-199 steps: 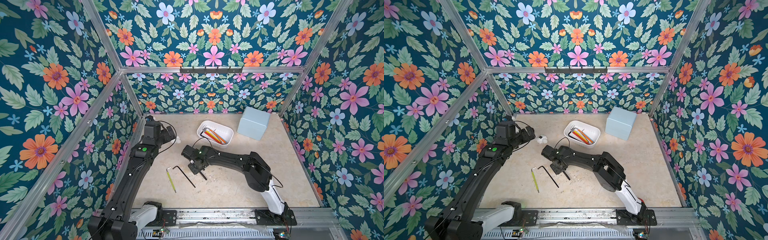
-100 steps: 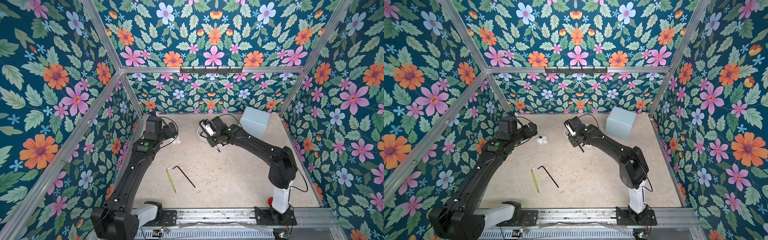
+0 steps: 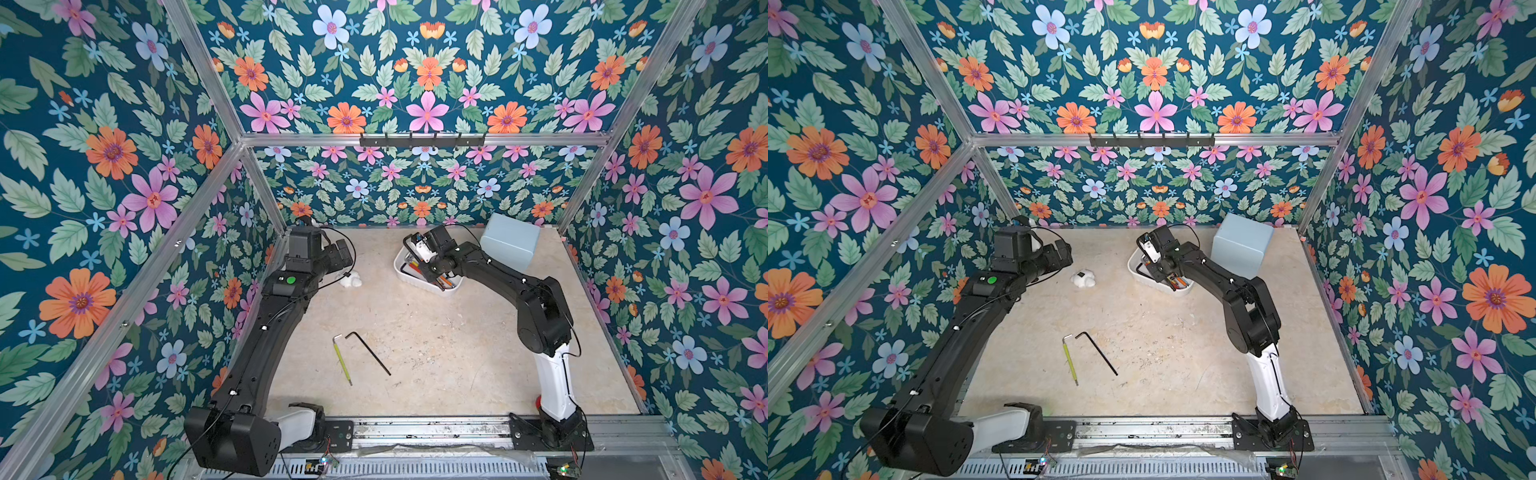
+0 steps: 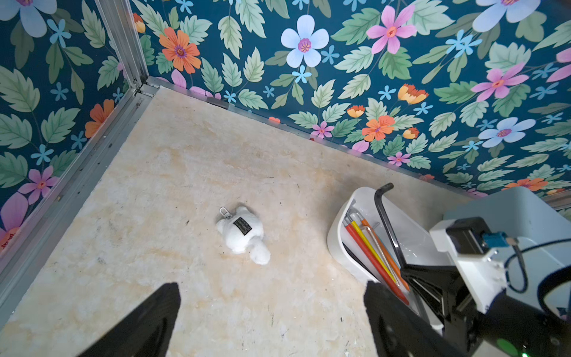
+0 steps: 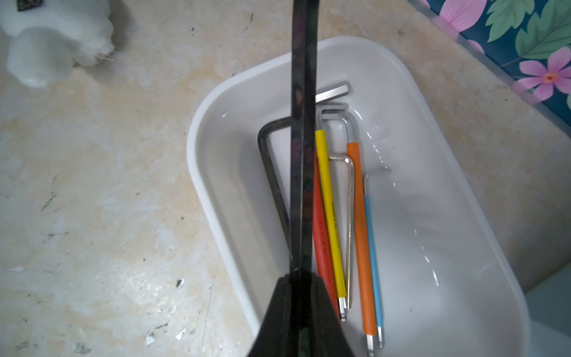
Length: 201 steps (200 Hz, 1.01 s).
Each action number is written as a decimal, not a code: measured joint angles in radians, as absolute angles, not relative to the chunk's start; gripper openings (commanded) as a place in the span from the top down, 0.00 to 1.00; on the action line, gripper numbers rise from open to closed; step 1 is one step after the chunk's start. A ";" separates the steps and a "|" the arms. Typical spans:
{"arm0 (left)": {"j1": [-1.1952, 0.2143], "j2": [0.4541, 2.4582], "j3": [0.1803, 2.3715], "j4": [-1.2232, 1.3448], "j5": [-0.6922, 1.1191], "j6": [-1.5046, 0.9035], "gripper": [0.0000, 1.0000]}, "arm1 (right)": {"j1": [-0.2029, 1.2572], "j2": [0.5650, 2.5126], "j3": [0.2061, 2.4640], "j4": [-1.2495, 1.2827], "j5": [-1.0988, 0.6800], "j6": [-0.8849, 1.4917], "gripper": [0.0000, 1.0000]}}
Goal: Put the hex key on the desktop into the storage box
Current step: Place the Allen key in the storage box.
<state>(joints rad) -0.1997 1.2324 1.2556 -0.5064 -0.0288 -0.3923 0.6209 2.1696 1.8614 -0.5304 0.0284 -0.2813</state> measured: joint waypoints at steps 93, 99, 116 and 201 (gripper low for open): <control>-0.157 1.234 1.259 -0.540 -0.032 -0.368 0.01 | 0.577 2.305 2.014 -0.594 0.026 -0.386 1.00; -0.157 1.238 1.259 -0.539 -0.031 -0.368 0.00 | 0.574 2.301 1.993 -0.592 0.026 -0.386 1.00; -0.155 1.247 1.259 -0.539 -0.030 -0.368 0.01 | 0.567 2.281 1.903 -0.586 0.022 -0.387 1.00; -0.152 1.277 1.257 -0.501 -0.009 -0.414 0.00 | 0.567 2.279 1.842 -0.568 -0.010 -0.389 0.70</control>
